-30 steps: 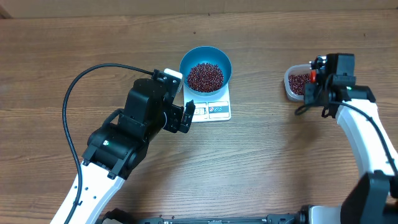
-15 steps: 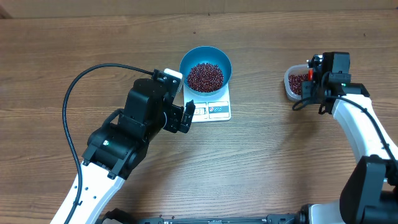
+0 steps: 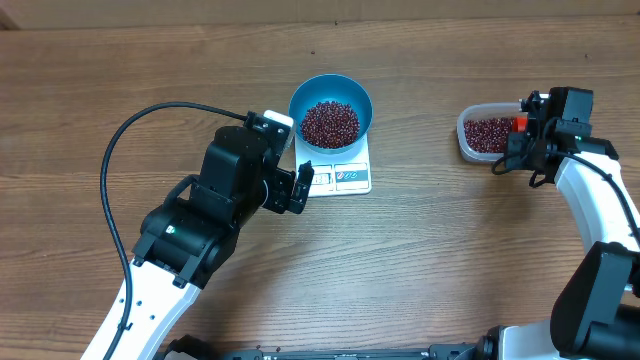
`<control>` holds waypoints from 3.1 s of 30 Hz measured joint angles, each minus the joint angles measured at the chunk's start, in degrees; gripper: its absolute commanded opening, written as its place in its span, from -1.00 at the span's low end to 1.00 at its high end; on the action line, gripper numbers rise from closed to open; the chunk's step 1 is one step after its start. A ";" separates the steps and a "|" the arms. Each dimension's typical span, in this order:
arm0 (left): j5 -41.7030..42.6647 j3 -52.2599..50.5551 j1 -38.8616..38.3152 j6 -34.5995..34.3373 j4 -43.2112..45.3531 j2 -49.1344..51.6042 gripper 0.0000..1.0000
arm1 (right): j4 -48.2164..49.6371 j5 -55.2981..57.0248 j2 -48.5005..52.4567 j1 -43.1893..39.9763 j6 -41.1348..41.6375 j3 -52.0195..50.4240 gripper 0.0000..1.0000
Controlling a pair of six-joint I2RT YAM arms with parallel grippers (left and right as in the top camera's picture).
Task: Scoop item into bowl and weigh 150g on scale
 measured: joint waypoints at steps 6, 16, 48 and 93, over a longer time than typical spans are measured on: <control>0.00 0.00 0.00 0.00 0.00 0.00 0.99 | -0.04 -0.68 0.00 -0.02 0.00 0.00 -0.93; 0.00 0.00 0.00 0.00 0.00 0.00 0.99 | -0.02 -0.70 0.00 -0.02 0.00 0.00 -0.92; 0.00 0.00 0.00 0.00 0.00 0.00 0.99 | -0.87 -15.56 2.78 -0.70 -0.02 0.35 -0.93; 0.00 0.00 0.00 0.00 0.00 0.00 0.99 | -3.50 -39.47 3.80 -10.19 1.55 0.35 -0.93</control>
